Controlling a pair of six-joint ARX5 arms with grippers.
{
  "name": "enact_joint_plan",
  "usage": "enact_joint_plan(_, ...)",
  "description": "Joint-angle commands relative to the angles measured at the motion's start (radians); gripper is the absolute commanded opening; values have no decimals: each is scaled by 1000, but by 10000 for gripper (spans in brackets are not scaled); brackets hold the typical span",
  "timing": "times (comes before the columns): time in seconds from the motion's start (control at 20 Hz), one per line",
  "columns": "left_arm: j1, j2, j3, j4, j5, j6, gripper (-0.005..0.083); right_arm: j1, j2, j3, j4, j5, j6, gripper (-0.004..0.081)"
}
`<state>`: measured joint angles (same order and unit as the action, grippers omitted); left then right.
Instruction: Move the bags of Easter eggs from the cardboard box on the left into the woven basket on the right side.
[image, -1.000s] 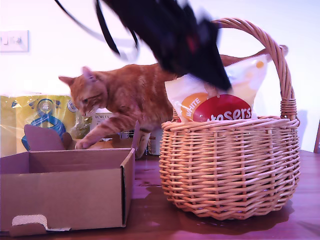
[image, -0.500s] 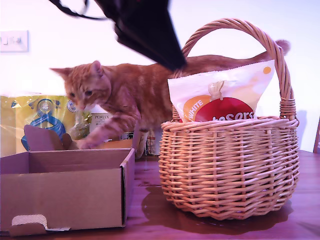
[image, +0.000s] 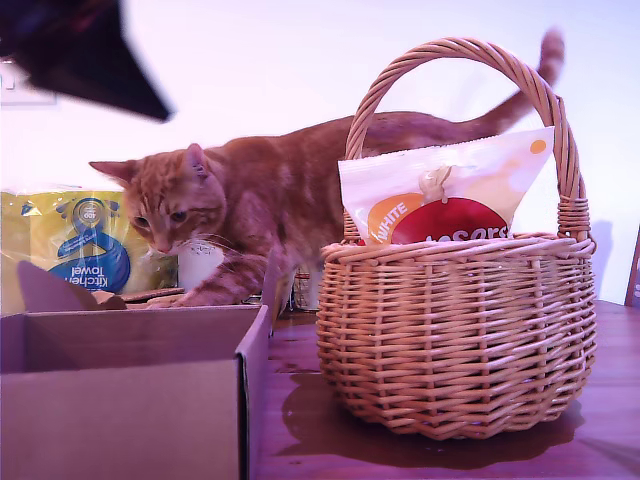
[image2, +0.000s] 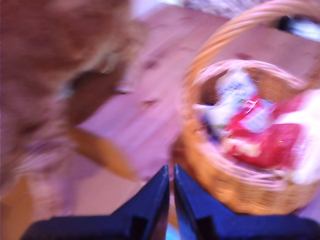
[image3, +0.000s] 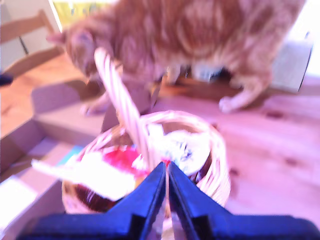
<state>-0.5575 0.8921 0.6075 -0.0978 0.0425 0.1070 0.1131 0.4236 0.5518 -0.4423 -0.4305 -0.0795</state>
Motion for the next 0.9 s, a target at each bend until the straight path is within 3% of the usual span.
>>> enact_joint_plan(0.0,9,-65,-39,60,-60,-24,-24,5,-5,13,33,10,-4,-12)
enact_joint_plan(0.15,10,-172,-105,105,-140,-34,-24,5,-5,13,56,15,1,-12)
enact_joint_plan(0.85,10,-211,-108,-18,-141,-29,-24,5,-3,13,-68,15,0,-12)
